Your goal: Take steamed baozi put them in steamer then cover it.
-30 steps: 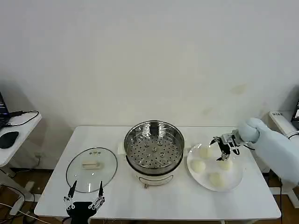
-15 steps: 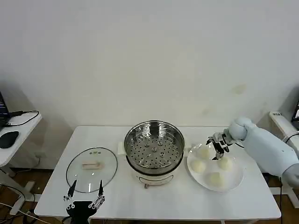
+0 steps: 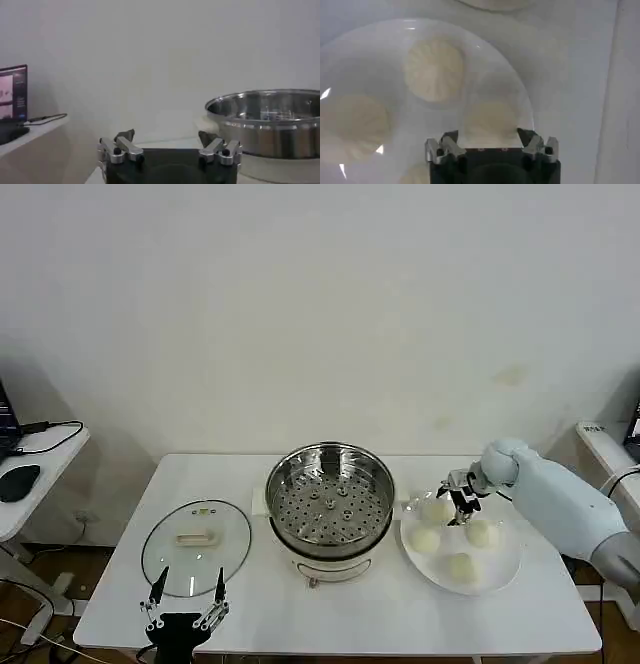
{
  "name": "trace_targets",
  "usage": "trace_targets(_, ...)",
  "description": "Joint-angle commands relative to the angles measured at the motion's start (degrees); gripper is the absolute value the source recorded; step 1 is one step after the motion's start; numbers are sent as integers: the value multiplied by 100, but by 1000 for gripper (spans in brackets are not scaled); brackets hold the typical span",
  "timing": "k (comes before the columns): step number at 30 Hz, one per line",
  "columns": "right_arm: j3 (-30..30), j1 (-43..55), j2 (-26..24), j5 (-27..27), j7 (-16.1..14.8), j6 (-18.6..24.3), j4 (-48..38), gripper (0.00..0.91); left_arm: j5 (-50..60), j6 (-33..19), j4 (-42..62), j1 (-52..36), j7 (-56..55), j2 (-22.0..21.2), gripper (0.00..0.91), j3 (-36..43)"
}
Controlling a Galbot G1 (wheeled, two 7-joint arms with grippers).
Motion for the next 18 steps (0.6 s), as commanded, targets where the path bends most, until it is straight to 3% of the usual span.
trace_targets(1,-38,28,42,-38,41,-17,-60,584,11,-14,-9,7,1,-11,907,13)
trace_targets(9,-25,-23,-96,-11,86,22,148,584,35,-66,-78,70,6,-34,907,52)
trace_targets(18,105,-137,-271,39,159,11,391,494,96,-115,-156,132,12,-65,907,136)
